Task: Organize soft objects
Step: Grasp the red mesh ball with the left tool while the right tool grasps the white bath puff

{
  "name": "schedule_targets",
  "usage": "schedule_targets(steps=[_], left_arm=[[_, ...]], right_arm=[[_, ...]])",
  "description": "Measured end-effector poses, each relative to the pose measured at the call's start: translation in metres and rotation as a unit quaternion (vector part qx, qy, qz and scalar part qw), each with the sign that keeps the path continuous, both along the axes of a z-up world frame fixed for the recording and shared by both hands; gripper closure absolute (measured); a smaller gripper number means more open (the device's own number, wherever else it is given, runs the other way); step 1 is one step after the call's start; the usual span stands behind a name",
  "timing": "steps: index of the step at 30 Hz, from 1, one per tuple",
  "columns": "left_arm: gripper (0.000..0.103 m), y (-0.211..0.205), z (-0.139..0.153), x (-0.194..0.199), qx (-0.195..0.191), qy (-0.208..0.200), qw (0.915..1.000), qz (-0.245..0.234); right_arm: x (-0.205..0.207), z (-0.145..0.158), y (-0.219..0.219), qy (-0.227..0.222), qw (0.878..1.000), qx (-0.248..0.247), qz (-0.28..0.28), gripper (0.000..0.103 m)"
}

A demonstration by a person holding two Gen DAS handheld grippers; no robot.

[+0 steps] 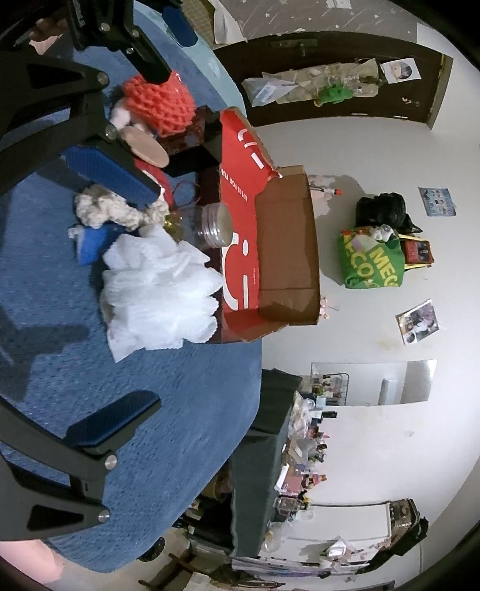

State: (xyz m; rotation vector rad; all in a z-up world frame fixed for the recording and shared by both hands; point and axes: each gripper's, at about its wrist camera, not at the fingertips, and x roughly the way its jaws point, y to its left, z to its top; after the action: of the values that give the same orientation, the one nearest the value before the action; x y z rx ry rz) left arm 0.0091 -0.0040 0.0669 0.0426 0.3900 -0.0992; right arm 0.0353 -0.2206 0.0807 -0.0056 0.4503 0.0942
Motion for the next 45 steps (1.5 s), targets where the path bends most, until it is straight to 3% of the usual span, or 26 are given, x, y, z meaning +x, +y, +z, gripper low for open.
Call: schedule_targets(steps=[11,13,15,16,17,19,20,23,28,45], left_arm=[[0.0,0.005,-0.001,0.034,0.003,0.039,0.9992,-0.012],[0.007,0.006,-0.003,0.039,0.002,0.046,0.9988,-0.016],[0.034,0.007,-0.005,0.041,0.003,0.049,0.9986,-0.021],[0.043,0.007,-0.007,0.042,0.005,0.052,0.9983,-0.025],[0.058,0.006,-0.009,0.044,0.008,0.063,0.9975,-0.031],[0.063,0.005,-0.015,0.05,0.0,0.082,0.9954,-0.049],[0.068,0.005,-0.017,0.05,-0.004,0.088,0.9946,-0.055],[0.071,0.002,-0.015,0.043,0.002,0.073,0.9954,-0.062],[0.072,0.001,-0.008,0.039,0.0,0.061,0.9959,-0.067],[0.073,0.004,0.03,0.031,0.004,0.012,0.9973,-0.072]], right_arm=[[0.048,-0.008,-0.011,0.06,0.998,0.028,0.014,0.0],[0.055,-0.011,-0.012,0.069,0.997,0.034,0.019,0.001],[0.059,-0.013,-0.013,0.077,0.996,0.039,0.03,0.013],[0.063,-0.015,-0.013,0.085,0.995,0.042,0.036,0.024],[0.065,-0.017,-0.013,0.094,0.993,0.047,0.044,0.033],[0.064,-0.02,-0.014,0.098,0.991,0.064,0.063,0.041],[0.06,-0.019,-0.013,0.089,0.992,0.058,0.066,0.05],[0.049,-0.013,-0.012,0.067,0.994,0.051,0.071,0.063],[0.034,-0.001,-0.012,0.031,0.996,0.048,0.067,0.071],[0.011,0.037,0.01,-0.039,0.994,0.038,0.09,0.073]])
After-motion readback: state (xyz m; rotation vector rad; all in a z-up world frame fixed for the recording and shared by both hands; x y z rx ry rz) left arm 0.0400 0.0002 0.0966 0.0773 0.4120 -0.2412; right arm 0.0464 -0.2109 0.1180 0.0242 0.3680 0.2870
